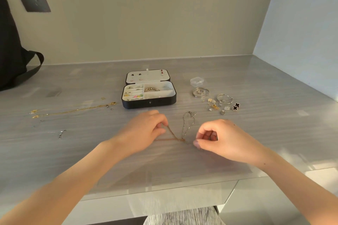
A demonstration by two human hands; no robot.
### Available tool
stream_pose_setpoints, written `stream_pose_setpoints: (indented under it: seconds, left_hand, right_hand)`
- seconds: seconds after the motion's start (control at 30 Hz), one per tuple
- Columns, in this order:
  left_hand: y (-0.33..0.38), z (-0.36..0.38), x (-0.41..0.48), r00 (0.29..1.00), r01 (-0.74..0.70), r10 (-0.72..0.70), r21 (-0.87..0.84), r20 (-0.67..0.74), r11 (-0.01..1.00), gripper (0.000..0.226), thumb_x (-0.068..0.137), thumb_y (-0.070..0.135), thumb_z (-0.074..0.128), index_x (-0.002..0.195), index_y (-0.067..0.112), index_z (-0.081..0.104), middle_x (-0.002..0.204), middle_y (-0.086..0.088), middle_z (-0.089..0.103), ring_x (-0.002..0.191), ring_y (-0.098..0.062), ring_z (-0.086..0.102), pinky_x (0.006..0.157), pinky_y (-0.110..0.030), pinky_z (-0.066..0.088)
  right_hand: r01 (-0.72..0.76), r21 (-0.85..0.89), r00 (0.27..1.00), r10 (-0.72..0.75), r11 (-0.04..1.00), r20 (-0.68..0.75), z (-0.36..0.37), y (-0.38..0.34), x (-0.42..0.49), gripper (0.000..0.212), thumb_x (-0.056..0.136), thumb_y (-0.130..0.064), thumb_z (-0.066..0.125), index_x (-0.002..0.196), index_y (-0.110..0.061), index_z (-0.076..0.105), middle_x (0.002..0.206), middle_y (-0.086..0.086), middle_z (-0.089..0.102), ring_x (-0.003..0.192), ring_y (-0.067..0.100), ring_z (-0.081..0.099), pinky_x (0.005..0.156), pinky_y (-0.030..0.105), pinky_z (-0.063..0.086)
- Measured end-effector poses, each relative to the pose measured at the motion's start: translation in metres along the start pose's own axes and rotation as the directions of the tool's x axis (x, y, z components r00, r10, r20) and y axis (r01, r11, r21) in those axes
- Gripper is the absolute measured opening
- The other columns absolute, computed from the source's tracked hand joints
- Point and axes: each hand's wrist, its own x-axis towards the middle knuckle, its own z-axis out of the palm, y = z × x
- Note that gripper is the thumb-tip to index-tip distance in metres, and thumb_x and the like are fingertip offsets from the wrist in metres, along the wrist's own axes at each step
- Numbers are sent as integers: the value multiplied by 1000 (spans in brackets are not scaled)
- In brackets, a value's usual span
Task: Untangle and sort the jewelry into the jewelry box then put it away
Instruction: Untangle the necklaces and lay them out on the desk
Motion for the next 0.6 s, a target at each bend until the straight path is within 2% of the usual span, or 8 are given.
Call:
stream_pose_setpoints:
  seconds: [0.07,0.13,0.27,0.37,0.47,0.53,0.6]
  left_hand:
    - [-2,0,7,1000,-16,16,47,1,999,24,90,22,57,114,21,60,95,7,44,90,-10,42,86,-26,36]
    - [-4,-1,14,999,-23,21,53,40,998,23,90,22,57,112,24,62,99,4,46,97,-15,41,89,-29,35]
    - [-6,2,23,995,-46,42,43,90,998,9,92,19,54,95,13,60,97,2,44,95,-17,42,86,-29,37]
    - [-6,4,24,990,-87,75,100,123,991,10,95,17,48,93,10,55,94,5,40,90,-13,38,81,-22,33]
    - [1,-3,20,995,-48,46,26,83,998,8,95,14,47,90,11,52,90,7,41,88,-12,38,78,-20,32]
    - [10,-10,11,998,-15,19,-65,52,998,9,95,15,46,87,16,50,85,11,43,87,-11,40,76,-17,32]
    - [21,-16,0,998,-41,47,-114,47,993,11,95,15,47,85,20,48,83,15,44,85,-8,41,75,-15,32]
  right_hand:
    - [-11,17,999,12,1000,-35,0,1,4,15,80,-35,68,70,-25,65,64,-10,64,59,1,55,61,21,45]
    - [-37,3,993,37,999,-109,-1,4,10,16,82,-34,66,67,-28,62,66,-10,64,61,2,56,63,22,45]
    - [-90,14,966,91,996,-240,1,15,24,19,85,-33,63,66,-33,57,70,-11,63,70,9,58,69,26,45]
    - [-131,7,942,127,991,-311,10,21,30,17,86,-35,61,70,-34,58,68,-11,60,71,12,56,63,25,40]
    - [-112,8,932,108,994,-347,12,22,29,20,87,-33,60,68,-36,56,63,-12,57,68,11,53,59,23,38]
    - [-105,28,931,108,994,-348,12,24,28,15,87,-32,60,73,-29,63,67,-9,60,69,14,56,61,25,40]
    - [-108,33,931,113,994,-348,12,25,28,15,88,-31,60,80,-21,67,73,-5,64,72,17,57,64,27,42]
